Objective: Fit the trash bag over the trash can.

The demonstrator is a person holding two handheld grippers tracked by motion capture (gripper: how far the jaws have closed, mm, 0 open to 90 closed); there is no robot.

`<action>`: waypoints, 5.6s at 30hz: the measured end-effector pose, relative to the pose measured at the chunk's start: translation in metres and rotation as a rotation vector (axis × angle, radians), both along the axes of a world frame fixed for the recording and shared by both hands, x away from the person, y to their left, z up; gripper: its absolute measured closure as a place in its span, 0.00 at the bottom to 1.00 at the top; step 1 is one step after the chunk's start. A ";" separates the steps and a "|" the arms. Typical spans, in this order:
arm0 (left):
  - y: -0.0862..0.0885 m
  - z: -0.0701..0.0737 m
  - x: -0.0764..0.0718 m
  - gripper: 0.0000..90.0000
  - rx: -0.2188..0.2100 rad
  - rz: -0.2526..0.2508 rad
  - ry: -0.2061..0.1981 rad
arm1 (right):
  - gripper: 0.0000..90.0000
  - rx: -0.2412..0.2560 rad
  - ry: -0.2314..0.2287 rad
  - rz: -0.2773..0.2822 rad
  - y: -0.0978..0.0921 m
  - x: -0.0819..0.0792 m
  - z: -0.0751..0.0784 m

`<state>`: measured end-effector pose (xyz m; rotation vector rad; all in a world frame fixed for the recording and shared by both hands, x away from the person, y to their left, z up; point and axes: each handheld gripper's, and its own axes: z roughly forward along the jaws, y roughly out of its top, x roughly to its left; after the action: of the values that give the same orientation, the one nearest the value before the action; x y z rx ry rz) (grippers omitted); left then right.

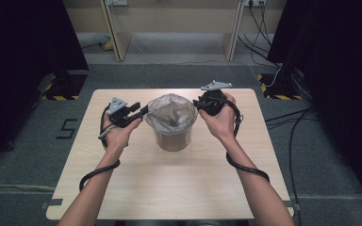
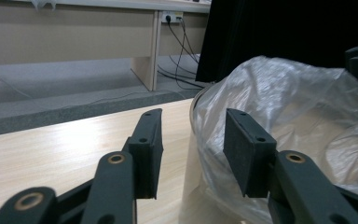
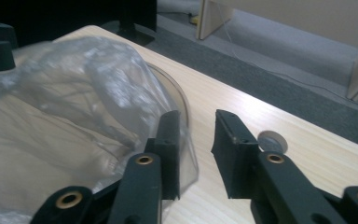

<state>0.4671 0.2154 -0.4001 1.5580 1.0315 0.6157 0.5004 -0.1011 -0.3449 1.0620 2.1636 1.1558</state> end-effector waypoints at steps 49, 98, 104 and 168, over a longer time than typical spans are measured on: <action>-0.021 0.005 0.050 0.99 0.113 -0.048 0.074 | 0.78 0.005 0.112 0.078 0.018 0.026 -0.013; -0.032 0.006 0.061 0.99 0.098 -0.061 0.071 | 0.76 0.057 0.062 0.026 -0.002 0.032 -0.010; -0.034 0.010 0.062 0.99 0.113 -0.061 0.066 | 0.66 0.058 0.112 0.095 0.007 0.040 -0.008; -0.009 0.009 0.065 1.00 0.089 -0.132 0.170 | 0.92 -0.015 0.139 0.092 0.025 0.056 -0.014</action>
<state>0.5316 0.2060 -0.3908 1.7653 1.0289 0.4494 0.5569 -0.0762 -0.3593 1.0754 2.3462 1.1344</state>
